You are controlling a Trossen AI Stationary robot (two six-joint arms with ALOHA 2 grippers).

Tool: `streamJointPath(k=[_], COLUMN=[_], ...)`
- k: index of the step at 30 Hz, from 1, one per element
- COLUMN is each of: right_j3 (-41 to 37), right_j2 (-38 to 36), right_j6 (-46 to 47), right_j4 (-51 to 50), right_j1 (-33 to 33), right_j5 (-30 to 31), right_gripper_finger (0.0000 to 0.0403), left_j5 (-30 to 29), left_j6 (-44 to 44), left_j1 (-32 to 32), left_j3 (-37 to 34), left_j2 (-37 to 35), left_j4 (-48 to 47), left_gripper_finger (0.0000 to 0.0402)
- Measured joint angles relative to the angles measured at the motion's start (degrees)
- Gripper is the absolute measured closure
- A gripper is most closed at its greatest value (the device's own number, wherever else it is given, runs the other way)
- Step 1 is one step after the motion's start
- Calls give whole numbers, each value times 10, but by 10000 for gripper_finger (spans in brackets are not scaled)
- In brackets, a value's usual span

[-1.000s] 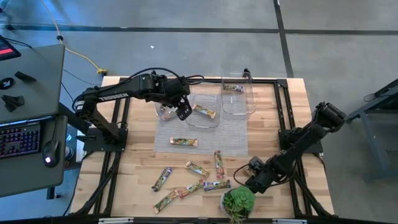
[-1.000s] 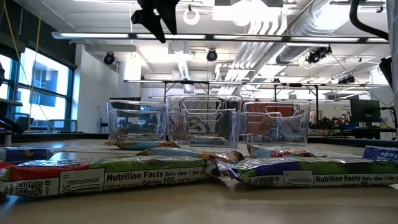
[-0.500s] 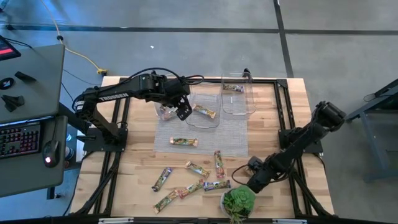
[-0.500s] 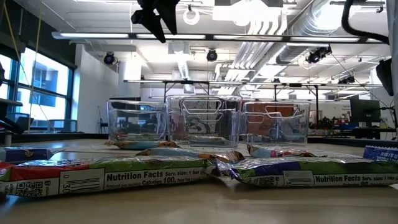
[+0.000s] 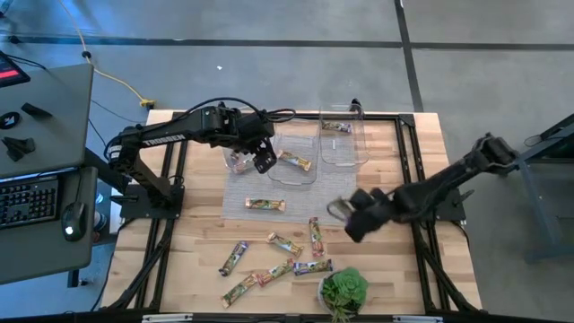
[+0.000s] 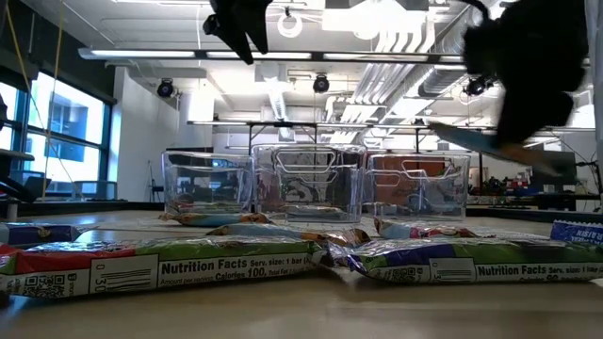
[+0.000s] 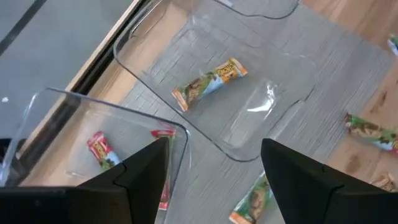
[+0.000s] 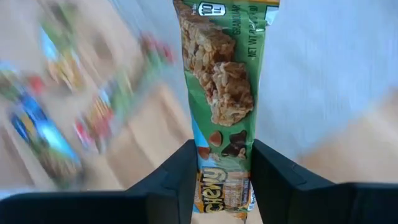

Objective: Pick and place Granola Bars by type
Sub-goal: Put the orange granola bar into the middle transparent bin

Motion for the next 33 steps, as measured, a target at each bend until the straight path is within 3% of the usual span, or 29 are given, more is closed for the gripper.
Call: streamJointPath(k=[7, 16, 21, 33], right_j3=[20, 211, 279, 334], right_j2=[23, 139, 241, 390], right_j6=[-260, -504, -556, -520], right_j4=[151, 145, 136, 107], right_j1=[-160, -272, -314, -347], right_j5=[-3, -2, -50, -181], right_gripper_finger=[286, 286, 286, 286], left_j5=[16, 32, 6, -113], left_j6=[1, 16, 16, -59], left_j1=[0, 0, 0, 0], left_j3=[0, 0, 0, 0], left_j2=[0, -2, -3, -3], left_j4=[13, 0, -28, -137], left_gripper_finger=[153, 153, 153, 153])
